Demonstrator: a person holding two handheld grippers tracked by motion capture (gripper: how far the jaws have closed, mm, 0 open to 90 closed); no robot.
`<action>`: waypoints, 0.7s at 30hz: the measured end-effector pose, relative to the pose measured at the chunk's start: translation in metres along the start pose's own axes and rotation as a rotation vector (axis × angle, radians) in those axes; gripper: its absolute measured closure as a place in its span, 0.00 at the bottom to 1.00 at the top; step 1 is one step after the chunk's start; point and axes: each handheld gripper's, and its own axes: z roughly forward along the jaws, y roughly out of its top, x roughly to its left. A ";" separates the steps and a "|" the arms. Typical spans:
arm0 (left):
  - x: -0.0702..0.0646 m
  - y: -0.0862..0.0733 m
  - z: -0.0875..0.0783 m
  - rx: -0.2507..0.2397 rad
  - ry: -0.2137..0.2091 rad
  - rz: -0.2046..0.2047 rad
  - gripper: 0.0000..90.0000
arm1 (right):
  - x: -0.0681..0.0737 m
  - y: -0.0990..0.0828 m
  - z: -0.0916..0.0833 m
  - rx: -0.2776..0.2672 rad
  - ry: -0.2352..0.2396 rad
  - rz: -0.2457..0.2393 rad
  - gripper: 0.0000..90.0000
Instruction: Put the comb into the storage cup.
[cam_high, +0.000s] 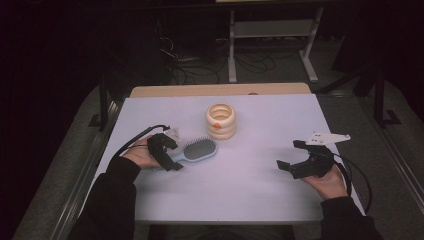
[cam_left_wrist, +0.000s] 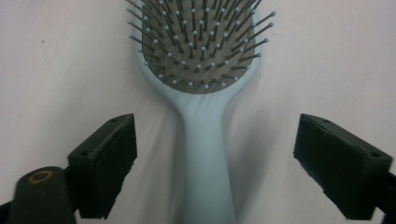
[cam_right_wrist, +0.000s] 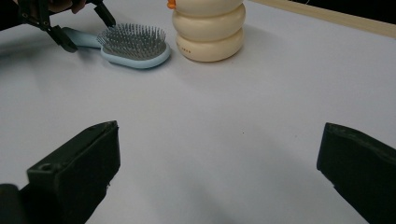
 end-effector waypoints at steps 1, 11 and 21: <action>0.001 0.000 -0.001 -0.001 -0.006 0.000 0.18 | 0.000 0.000 0.000 0.000 0.000 0.000 0.00; 0.006 -0.003 0.001 0.006 -0.049 -0.023 0.41 | 0.000 0.000 0.000 0.000 0.001 0.001 0.00; 0.004 0.001 0.006 0.026 -0.023 0.007 0.61 | 0.000 0.000 0.000 0.000 0.001 0.002 0.00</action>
